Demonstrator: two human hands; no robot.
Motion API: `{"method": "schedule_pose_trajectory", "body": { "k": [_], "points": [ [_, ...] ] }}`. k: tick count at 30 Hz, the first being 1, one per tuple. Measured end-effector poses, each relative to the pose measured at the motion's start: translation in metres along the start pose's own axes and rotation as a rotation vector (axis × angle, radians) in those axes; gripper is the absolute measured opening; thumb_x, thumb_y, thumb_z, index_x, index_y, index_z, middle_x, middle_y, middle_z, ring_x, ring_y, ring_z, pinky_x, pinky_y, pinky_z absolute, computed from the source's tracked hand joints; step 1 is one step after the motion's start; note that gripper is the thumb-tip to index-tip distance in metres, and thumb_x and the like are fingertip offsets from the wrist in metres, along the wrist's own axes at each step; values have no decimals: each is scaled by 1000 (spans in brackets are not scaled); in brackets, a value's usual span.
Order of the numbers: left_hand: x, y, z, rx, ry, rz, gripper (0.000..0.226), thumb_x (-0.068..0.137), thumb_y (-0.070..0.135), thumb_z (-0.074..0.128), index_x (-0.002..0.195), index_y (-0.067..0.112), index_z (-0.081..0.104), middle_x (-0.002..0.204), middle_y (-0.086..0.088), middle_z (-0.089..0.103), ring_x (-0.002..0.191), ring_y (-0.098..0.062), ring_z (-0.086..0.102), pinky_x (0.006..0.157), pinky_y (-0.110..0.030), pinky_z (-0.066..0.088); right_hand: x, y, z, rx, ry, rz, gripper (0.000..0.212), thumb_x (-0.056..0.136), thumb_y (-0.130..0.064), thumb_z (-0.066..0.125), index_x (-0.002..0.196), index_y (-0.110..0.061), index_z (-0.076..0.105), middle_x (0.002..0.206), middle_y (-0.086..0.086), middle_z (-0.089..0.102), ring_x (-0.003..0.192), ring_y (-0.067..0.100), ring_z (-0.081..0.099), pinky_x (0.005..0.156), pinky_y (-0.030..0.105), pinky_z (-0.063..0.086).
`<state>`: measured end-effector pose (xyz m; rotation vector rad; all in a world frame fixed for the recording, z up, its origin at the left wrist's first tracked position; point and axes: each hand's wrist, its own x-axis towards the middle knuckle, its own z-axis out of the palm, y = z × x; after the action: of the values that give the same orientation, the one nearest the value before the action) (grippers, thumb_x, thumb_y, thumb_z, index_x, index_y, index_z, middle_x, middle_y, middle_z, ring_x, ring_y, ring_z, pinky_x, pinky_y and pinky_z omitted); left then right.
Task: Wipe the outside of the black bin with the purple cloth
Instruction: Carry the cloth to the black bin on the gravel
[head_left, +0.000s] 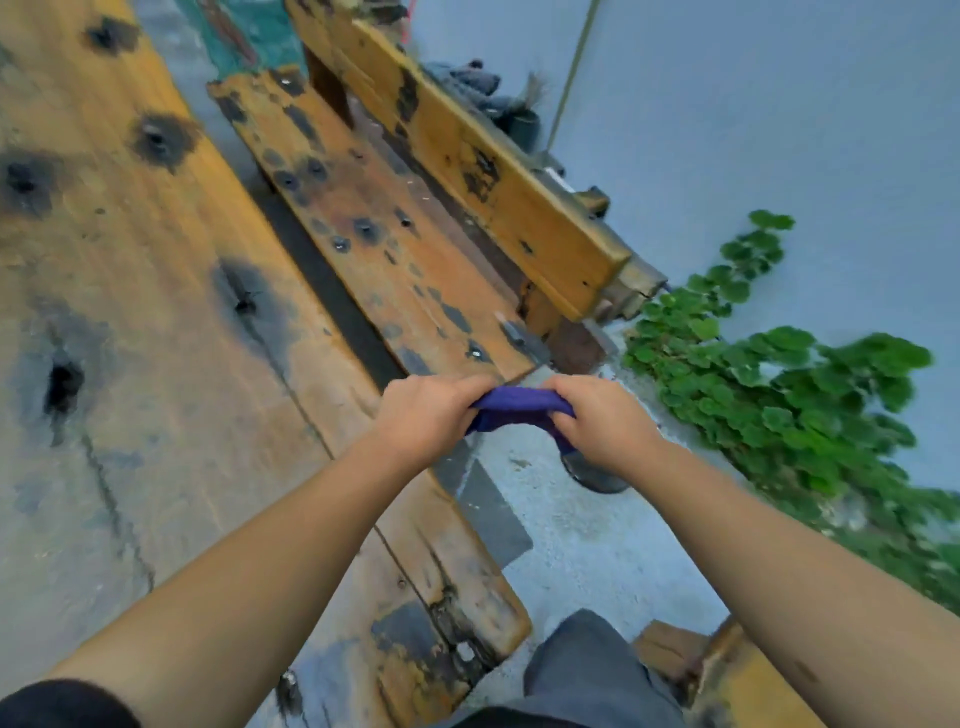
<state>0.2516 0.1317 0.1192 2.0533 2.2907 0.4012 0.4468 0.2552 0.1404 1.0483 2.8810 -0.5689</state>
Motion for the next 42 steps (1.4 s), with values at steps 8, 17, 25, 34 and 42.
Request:
{"method": "schedule_pose_trajectory", "body": {
  "k": [8, 17, 25, 34, 42],
  "points": [
    [94, 117, 49, 104, 23, 217, 20, 89, 34, 46, 103, 29, 60, 80, 0, 67, 68, -25, 64, 45, -29, 41, -54, 137, -25, 14, 133, 176, 14, 85, -19, 57, 97, -24, 62, 90, 0, 66, 85, 25, 60, 69, 40, 50],
    [201, 246, 132, 76, -102, 170, 28, 94, 37, 33, 112, 31, 53, 92, 2, 65, 82, -23, 65, 58, -33, 51, -61, 325, -39, 76, 107, 234, 10, 86, -21, 57, 93, -28, 60, 79, -8, 55, 80, 21, 57, 59, 32, 41],
    [269, 307, 180, 112, -96, 241, 17, 92, 31, 47, 100, 27, 62, 71, 0, 62, 60, -25, 61, 46, -31, 44, -66, 422, -35, 131, 119, 294, 8, 91, -24, 55, 96, -27, 60, 87, -3, 62, 82, 22, 58, 61, 32, 40],
    [328, 280, 275, 90, -109, 274, 15, 90, 27, 54, 100, 28, 64, 67, 2, 59, 57, -25, 59, 45, -28, 40, -14, 478, 26, 167, 113, 370, 8, 90, -21, 56, 94, -27, 59, 84, -5, 61, 77, 21, 58, 61, 37, 49],
    [369, 217, 435, 72, -86, 235, 16, 84, 24, 60, 99, 27, 67, 69, 1, 62, 56, -26, 59, 49, -27, 26, 80, 555, 161, 160, 145, 373, 13, 88, -20, 57, 100, -25, 62, 90, -3, 65, 86, 25, 60, 67, 38, 49]
  ]
}}
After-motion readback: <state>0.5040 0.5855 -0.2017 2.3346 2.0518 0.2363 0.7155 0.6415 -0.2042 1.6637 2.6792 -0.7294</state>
